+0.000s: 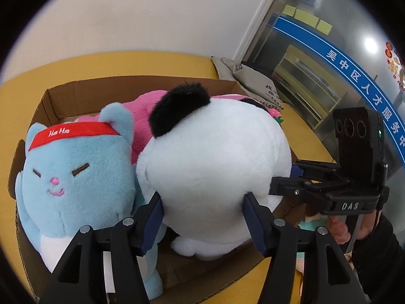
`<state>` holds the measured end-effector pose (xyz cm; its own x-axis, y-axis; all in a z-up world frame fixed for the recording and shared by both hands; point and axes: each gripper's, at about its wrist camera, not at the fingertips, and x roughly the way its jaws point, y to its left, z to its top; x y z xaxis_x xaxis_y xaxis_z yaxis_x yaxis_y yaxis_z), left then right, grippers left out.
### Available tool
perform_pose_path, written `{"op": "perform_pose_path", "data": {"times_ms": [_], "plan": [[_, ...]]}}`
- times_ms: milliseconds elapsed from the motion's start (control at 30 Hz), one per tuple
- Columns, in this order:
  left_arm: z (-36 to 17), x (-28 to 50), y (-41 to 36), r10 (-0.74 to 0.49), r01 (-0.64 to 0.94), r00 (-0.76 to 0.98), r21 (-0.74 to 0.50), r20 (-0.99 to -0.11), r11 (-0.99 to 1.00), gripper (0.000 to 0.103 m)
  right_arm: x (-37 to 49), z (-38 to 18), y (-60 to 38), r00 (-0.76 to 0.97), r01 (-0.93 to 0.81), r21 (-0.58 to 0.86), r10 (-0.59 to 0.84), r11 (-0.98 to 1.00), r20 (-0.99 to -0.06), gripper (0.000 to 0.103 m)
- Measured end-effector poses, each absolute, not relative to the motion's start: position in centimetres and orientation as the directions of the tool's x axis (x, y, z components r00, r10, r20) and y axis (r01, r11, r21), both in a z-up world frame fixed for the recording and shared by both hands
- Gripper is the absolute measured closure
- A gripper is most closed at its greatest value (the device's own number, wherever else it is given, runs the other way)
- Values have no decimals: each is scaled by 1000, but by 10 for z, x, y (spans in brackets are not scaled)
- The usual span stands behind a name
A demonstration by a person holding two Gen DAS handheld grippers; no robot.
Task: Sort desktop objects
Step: 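Lift the white panda with both grippers and carry it over the box, then lower the panda beside the cat in the box and open both grippers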
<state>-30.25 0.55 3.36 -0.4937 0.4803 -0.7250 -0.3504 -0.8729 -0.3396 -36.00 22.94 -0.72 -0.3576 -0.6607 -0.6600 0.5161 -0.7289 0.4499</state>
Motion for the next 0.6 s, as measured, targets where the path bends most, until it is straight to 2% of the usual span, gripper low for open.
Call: {"op": "perform_pose_path", "data": {"times_ms": [167, 267, 333, 433, 500, 600], "plan": [[54, -291, 8, 465, -346, -469, -329, -751, -879, 47, -356, 11, 235, -257, 471, 527, -681, -708, -686, 59], [31, -305, 8, 417, -280, -409, -323, -812, -904, 47, -360, 6, 224, -207, 463, 506, -644, -727, -736, 59], [17, -310, 9, 419, -270, -396, -332, -817, -904, 46, -368, -11, 217, -184, 438, 499, -617, -748, -765, 56], [10, -313, 4, 450, -269, -389, -368, -804, -890, 44, -370, -26, 213, -185, 416, 488, -596, -768, -781, 49], [13, -312, 0, 474, -276, -391, -391, -789, -878, 39, -361, -21, 215, -224, 438, 454, -583, -776, -781, 36], [14, -308, 0, 477, -298, -389, -382, -789, -875, 37, -341, 7, 217, -328, 503, 363, -562, -784, -759, 34]]}}
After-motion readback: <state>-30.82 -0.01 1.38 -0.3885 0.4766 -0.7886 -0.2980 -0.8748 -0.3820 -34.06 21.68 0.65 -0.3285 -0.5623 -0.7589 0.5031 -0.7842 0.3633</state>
